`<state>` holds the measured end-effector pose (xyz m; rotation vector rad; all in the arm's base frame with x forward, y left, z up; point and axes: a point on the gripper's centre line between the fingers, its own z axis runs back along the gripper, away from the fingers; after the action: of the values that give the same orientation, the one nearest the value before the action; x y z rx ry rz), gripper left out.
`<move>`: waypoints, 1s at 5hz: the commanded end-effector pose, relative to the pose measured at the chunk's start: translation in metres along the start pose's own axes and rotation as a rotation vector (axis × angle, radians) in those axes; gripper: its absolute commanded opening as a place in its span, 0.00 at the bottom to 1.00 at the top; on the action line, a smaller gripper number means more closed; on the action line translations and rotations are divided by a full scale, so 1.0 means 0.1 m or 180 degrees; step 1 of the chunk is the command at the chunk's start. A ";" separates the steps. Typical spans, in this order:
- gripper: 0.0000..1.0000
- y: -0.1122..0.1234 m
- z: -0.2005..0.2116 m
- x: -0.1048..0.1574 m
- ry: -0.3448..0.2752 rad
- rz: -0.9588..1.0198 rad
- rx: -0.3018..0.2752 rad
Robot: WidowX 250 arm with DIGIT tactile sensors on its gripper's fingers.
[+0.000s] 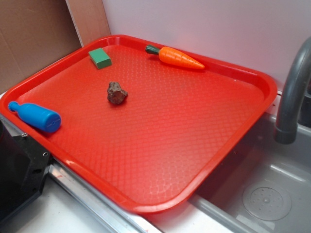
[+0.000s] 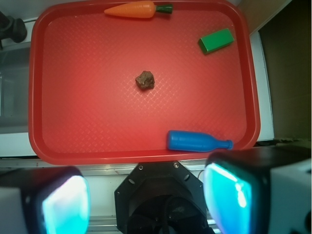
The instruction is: Grab the carrot.
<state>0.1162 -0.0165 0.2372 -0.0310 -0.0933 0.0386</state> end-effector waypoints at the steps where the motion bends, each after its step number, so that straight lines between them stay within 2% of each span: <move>1: 1.00 0.00 0.00 0.00 0.0000 0.0000 0.0000; 2: 1.00 0.42 -0.49 0.36 0.0280 0.0361 0.0201; 3: 1.00 0.58 -0.75 0.74 -0.0057 0.0877 0.0055; 4: 1.00 0.80 -1.01 1.22 -0.0539 0.1247 -0.0205; 5: 1.00 0.78 -1.21 1.64 -0.0729 0.1453 -0.0161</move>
<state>0.2795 0.0625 0.1081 -0.0839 -0.2552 0.5254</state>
